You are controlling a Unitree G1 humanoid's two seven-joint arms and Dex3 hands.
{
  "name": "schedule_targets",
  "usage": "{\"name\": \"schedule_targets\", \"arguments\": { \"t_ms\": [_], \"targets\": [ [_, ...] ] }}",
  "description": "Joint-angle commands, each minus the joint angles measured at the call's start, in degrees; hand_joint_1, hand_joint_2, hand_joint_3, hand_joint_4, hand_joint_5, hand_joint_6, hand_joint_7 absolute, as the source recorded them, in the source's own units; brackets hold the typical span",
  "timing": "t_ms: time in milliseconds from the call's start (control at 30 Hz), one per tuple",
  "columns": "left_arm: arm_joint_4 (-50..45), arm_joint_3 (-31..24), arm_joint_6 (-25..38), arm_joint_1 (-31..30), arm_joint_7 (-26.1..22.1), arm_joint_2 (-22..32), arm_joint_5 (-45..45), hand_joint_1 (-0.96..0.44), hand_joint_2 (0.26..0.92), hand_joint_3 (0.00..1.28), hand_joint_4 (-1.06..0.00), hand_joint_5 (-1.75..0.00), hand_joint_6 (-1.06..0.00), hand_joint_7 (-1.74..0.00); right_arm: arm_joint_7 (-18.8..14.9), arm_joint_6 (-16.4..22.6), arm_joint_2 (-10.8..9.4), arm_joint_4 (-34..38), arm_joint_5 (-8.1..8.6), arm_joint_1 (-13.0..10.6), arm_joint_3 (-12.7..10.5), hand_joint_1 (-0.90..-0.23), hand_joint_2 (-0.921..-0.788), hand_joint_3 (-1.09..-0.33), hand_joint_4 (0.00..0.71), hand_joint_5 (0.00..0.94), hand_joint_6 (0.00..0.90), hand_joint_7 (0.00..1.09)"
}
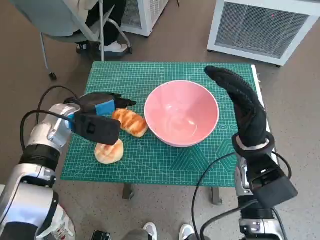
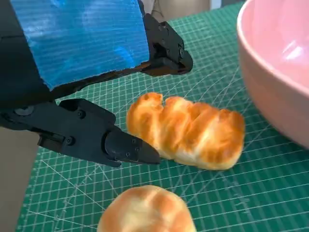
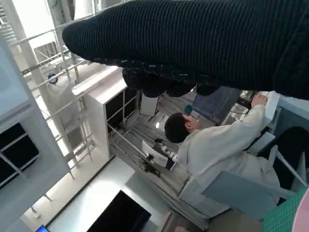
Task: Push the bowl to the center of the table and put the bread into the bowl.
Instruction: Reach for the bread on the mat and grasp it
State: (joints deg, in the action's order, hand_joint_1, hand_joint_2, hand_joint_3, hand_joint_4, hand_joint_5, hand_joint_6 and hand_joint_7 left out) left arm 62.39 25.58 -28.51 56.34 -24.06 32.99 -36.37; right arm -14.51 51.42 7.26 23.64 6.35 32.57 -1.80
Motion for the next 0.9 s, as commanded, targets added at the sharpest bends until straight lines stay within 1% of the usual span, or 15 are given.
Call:
{"name": "schedule_targets", "arguments": {
  "t_ms": [33,100,233,400,667,833,900],
  "targets": [
    [2.6,1.4,1.5,1.8,1.8,-1.6,-1.4,-0.16,0.831,0.0,-0.2,0.0,-0.38,0.0,0.4,-0.4,-0.4,0.7,-0.71,-1.4,0.0,-0.56,-0.921,-0.895,0.329,0.048,-0.001,0.76],
    [3.6,1.8,2.2,2.1,2.4,-2.2,-1.7,-0.15,0.831,0.0,-0.2,0.0,-0.38,0.0,0.4,-0.5,-0.5,0.7,-0.71,-1.5,0.0,-0.559,-0.921,-0.895,0.328,0.049,-0.001,0.76],
    [5.2,2.6,3.4,2.4,3.6,-3.4,-2.4,-0.13,0.831,0.0,-0.21,-0.01,-0.38,0.0,0.8,-0.8,-0.5,0.1,-1.35,-1.9,-0.1,-0.557,-0.921,-0.897,0.326,0.053,-0.001,0.77],
    [6.8,3.5,4.5,2.7,4.5,-4.9,-2.7,-0.13,0.831,0.0,-0.22,-0.01,-0.38,0.0,0.5,-1.3,-0.6,-0.2,-0.92,-2.1,0.0,-0.562,-0.921,-0.898,0.323,0.057,-0.001,0.77],
    [9.1,4.6,5.9,3.1,5.6,-7.1,-2.9,-0.15,0.838,0.0,-0.28,-0.03,-0.41,-0.02,0.0,-2.5,-0.8,-1.2,-0.14,-2.7,0.3,-0.571,-0.921,-0.899,0.316,0.063,-0.001,0.77],
    [9.9,4.8,7.0,3.1,6.6,-8.3,-2.8,-0.14,0.865,0.01,-0.37,-0.06,-0.51,-0.06,0.1,-3.1,-0.8,-2.0,-0.09,-3.1,0.4,-0.573,-0.921,-0.899,0.313,0.068,-0.001,0.77],
    [10.1,4.9,7.4,3.0,7.3,-8.5,-2.8,-0.14,0.888,0.02,-0.45,-0.06,-0.58,-0.09,0.1,-3.4,-0.9,-2.3,-0.07,-3.3,0.4,-0.573,-0.921,-0.899,0.312,0.07,-0.001,0.77]
  ]
}}
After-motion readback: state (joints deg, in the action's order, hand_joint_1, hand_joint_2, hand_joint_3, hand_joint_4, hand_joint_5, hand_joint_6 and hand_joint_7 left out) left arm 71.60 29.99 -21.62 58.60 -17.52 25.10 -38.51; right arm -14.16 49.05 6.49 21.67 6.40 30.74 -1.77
